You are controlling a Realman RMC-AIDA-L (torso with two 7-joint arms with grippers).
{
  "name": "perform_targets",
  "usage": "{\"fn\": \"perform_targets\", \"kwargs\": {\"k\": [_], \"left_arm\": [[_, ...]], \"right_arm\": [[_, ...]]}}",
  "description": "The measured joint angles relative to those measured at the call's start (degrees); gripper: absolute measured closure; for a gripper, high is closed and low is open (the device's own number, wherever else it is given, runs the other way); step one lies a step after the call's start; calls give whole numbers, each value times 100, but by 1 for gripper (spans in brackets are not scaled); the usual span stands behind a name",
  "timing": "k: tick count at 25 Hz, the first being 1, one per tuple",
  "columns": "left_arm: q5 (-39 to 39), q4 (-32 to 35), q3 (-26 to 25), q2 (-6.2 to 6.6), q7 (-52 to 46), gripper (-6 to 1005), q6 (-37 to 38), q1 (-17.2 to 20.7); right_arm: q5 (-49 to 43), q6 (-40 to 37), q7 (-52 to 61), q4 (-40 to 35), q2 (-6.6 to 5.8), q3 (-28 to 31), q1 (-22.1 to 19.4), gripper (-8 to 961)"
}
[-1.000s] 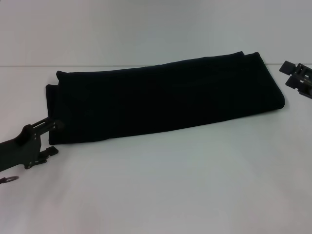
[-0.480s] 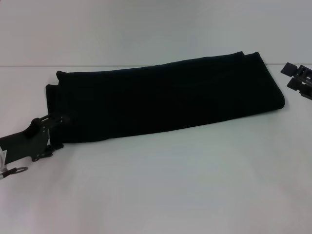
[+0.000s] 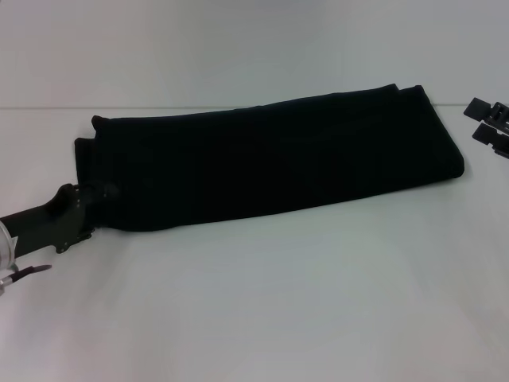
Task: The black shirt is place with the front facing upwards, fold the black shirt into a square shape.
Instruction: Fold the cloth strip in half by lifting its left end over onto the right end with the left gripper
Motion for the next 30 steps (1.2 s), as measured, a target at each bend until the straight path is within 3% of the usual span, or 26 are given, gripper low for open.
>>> {"fn": "perform_targets", "kwargs": {"k": [4, 8, 14, 23, 30], "left_arm": [[4, 12, 13, 9, -2, 293, 42, 5], [37, 3, 17, 1, -37, 532, 27, 23], [94, 8, 19, -5, -34, 793, 49, 45], [-42, 519, -167, -52, 160, 998, 740, 420], [-104, 548, -231, -30, 313, 973, 839, 528]], "right_arm": [[0, -43, 0, 1, 3, 26, -20, 102], [0, -117, 0, 9, 4, 93, -34, 102], [-23, -158, 0, 22, -3, 143, -48, 102], [-4, -170, 0, 48, -5, 152, -64, 103], [0, -178, 0, 56, 3, 169, -62, 103]]}}
